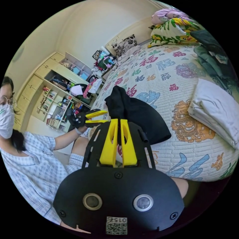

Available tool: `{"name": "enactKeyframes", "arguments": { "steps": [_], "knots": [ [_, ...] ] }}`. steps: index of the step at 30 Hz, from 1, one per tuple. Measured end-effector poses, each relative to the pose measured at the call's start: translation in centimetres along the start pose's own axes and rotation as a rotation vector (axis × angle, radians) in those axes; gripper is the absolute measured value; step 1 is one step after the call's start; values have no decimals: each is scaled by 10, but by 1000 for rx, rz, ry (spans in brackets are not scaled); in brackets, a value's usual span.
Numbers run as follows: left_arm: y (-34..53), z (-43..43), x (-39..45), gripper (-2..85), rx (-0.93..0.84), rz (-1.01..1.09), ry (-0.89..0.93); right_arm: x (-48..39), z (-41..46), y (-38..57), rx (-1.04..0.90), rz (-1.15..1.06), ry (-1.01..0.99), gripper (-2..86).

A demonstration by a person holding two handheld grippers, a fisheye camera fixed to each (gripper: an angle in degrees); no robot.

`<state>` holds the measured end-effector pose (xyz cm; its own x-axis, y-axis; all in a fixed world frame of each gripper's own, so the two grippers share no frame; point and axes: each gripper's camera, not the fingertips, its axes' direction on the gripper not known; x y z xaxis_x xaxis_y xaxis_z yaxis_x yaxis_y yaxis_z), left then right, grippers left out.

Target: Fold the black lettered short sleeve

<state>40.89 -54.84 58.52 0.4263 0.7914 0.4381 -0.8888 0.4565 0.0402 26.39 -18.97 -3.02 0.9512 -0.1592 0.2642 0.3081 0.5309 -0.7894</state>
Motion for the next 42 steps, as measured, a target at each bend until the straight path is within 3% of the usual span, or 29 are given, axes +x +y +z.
{"name": "enactKeyframes", "arguments": {
  "steps": [3,5,8,13,21,28,33,42],
  "knots": [
    [-13,-3,24,104,33,57,-57,0,-10,-3,43,51,-76,0],
    [-20,8,40,93,-35,125,-59,0,-18,-4,74,89,-110,2],
    [-17,1,57,40,-32,186,-224,-9,-26,-5,80,114,-82,3],
    [-22,-80,26,9,57,75,-252,-42,-38,-6,83,81,-42,3],
    [-35,-308,-26,2,297,-85,-290,-189,-73,-19,142,-187,94,-2],
    [-38,-491,4,1,467,-45,-407,-333,-161,-7,333,-414,150,-6],
    [-42,-633,41,0,625,22,-510,-461,-232,22,500,-673,343,-9],
    [-45,-801,40,1,788,61,-634,-578,-283,10,608,-947,400,-10]
  ]
}}
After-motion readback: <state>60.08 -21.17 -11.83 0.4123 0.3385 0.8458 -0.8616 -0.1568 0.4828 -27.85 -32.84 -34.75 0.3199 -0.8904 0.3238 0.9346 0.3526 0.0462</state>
